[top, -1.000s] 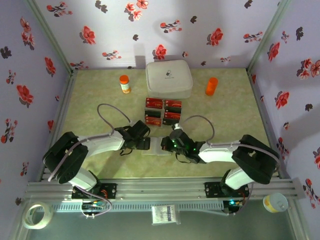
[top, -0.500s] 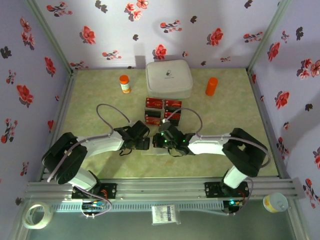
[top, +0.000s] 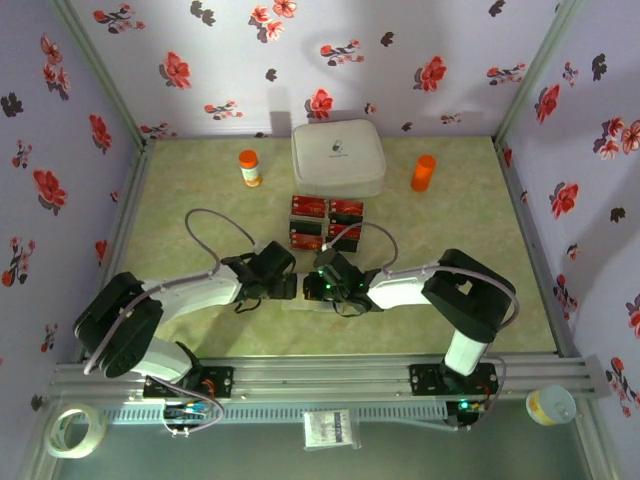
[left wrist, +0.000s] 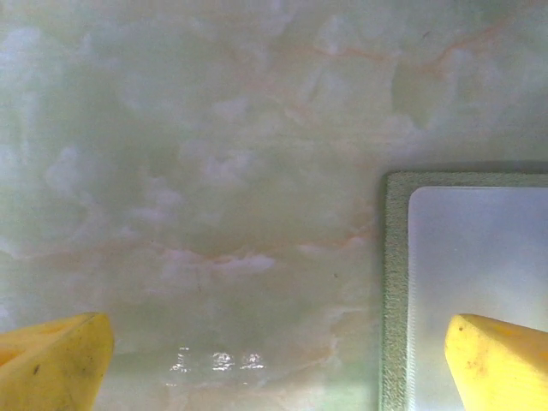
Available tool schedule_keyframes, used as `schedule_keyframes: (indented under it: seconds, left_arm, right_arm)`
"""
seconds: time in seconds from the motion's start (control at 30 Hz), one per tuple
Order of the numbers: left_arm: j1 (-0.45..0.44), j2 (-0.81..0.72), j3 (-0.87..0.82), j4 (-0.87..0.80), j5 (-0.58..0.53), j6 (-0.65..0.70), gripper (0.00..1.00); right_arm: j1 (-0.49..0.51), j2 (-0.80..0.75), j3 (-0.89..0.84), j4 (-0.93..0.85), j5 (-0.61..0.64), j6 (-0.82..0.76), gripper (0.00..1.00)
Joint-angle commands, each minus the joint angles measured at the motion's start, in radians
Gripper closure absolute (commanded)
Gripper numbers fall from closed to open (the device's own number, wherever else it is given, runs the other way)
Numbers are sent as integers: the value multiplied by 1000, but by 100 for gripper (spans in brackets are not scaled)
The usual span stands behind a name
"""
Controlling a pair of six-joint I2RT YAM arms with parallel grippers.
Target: Put the credit cards into the card holder
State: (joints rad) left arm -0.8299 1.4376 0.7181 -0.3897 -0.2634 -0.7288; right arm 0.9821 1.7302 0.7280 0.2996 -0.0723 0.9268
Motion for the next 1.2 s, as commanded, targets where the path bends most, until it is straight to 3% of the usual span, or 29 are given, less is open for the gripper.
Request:
schedule_keyframes:
  seconds: [0.0,0.6,1.17]
  left_arm:
    - [10,-34,25,-26,9,-28,0]
    - [8,84,-57,55,46,-75,0]
    - [9,22,-86,48,41,-99,0]
  right_arm:
    - [9,29,-26,10,-3,17,100]
    - [7,-92,-43,-91,9,-31,100]
    - [-43,-194,-117,-202,15,-109,100]
